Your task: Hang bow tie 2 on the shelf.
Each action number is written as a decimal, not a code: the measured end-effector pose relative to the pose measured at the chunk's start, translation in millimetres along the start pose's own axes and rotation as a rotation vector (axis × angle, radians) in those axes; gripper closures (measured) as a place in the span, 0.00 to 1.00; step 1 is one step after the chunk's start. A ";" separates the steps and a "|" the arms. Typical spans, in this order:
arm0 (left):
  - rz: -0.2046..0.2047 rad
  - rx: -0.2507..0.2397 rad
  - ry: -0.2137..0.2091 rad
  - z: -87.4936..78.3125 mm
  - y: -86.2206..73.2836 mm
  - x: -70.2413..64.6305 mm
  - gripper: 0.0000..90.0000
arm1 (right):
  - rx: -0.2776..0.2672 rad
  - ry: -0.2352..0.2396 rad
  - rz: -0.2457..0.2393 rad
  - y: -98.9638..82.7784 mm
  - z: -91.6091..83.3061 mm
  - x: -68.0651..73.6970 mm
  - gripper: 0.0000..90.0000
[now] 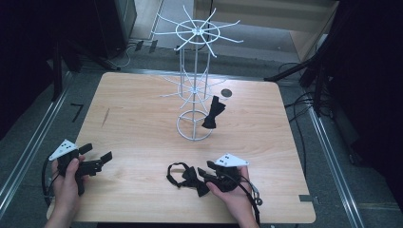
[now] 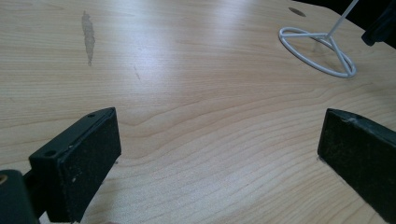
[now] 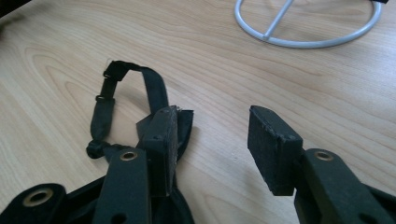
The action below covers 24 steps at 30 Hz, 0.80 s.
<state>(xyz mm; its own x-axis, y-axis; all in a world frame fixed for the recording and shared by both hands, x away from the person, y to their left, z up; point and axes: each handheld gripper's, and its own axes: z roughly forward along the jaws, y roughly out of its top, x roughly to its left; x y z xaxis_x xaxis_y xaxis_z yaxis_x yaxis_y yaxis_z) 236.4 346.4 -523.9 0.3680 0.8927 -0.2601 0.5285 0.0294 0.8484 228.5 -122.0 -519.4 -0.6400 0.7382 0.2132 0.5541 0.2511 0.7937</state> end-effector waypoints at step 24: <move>0.002 -0.001 0.004 0.1 0.0 -0.5 0.00 | 0.134 0.039 -0.073 -14.8 15.0 27.5 0.63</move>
<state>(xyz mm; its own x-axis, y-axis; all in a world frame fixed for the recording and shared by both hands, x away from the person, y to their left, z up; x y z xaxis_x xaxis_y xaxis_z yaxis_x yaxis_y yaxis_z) 236.2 346.0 -523.9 0.3660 0.8944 -0.2571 0.5273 0.0283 0.8492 210.7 -96.1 -533.8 -0.7001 0.6906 0.1814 0.5694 0.3866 0.7255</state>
